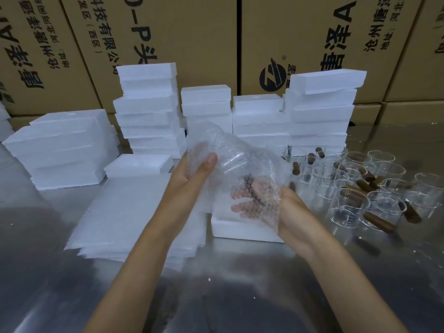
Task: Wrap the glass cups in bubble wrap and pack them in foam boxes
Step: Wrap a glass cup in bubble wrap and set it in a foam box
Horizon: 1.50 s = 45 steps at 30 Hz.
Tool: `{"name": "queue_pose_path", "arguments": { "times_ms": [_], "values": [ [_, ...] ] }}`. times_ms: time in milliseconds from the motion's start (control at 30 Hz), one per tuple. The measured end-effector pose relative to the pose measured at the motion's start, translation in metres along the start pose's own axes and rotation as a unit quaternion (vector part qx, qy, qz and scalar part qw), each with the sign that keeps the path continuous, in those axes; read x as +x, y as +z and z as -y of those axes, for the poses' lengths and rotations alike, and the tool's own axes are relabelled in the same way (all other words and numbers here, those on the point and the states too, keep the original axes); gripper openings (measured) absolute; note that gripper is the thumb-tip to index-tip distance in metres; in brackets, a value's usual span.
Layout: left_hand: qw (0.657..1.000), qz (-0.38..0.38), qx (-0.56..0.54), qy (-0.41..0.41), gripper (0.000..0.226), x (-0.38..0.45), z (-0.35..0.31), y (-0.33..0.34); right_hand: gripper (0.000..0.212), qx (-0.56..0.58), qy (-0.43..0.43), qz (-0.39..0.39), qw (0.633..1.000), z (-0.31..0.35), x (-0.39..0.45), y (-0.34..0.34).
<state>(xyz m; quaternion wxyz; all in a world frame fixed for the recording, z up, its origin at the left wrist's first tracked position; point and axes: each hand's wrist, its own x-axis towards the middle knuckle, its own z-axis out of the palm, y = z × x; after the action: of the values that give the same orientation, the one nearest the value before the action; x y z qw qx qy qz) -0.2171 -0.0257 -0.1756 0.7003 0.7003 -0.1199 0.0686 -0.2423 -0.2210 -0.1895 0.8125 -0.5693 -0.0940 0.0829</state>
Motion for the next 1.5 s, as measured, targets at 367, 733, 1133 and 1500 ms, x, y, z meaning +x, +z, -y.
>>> {"name": "queue_pose_path", "arguments": {
  "times_ms": [367,733,1133,1500],
  "values": [
    [0.982,0.086,-0.147,-0.084,0.067,-0.012,0.005,0.029,0.015,-0.130,0.039,-0.095,0.986,-0.015,-0.011,0.014],
    [0.931,0.012,-0.354,-0.087,0.044,-0.006,-0.006,0.011,0.028,-0.044,-0.153,-0.255,0.954,0.012,0.004,-0.026],
    [0.945,0.112,-0.300,-0.070,0.041,-0.012,0.000,0.036,0.016,-0.070,-0.060,-0.149,0.985,-0.004,0.000,0.007],
    [0.951,0.220,0.180,-0.119,0.073,-0.022,-0.008,0.028,0.012,-0.248,-0.024,-0.071,0.966,0.018,-0.014,-0.031]
  ]
}}
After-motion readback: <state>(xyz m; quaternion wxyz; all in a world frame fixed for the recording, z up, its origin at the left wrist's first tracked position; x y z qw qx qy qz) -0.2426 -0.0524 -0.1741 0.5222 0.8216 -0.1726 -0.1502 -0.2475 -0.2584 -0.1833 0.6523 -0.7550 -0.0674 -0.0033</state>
